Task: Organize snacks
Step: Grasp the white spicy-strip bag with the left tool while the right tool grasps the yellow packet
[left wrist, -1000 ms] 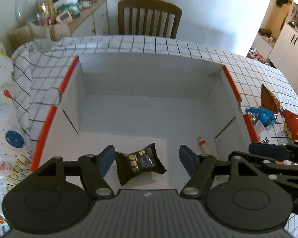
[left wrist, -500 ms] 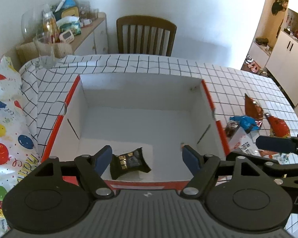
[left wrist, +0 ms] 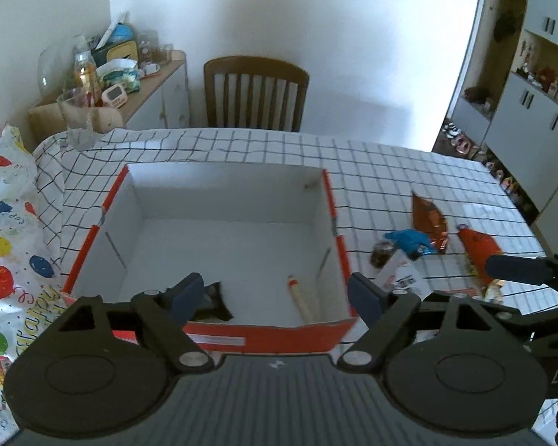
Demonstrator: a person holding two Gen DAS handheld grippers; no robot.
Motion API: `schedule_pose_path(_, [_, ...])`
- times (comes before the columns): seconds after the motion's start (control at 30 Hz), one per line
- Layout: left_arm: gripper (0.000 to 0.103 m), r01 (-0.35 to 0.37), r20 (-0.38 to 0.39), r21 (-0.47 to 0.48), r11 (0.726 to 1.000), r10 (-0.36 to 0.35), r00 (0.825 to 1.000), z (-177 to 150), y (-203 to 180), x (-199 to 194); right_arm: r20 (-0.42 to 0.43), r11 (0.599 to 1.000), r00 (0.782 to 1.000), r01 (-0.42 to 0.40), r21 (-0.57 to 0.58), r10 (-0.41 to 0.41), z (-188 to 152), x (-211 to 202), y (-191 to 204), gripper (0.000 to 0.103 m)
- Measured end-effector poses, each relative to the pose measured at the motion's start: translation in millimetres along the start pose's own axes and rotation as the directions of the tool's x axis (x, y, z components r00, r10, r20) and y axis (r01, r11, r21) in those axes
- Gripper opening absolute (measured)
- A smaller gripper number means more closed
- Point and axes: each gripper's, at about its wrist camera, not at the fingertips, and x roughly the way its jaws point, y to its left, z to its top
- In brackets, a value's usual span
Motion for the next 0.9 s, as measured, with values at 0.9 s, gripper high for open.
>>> schedule_pose_path(0.9, [0.103, 0.106, 0.029, 0.05, 0.993, -0.108, 0.994, -30.9, -118.2, 7.6, 0.063, 0.993, 0.991, 0.112, 0.044, -0.115, -70.2, -81.4, -113.6, 0.1])
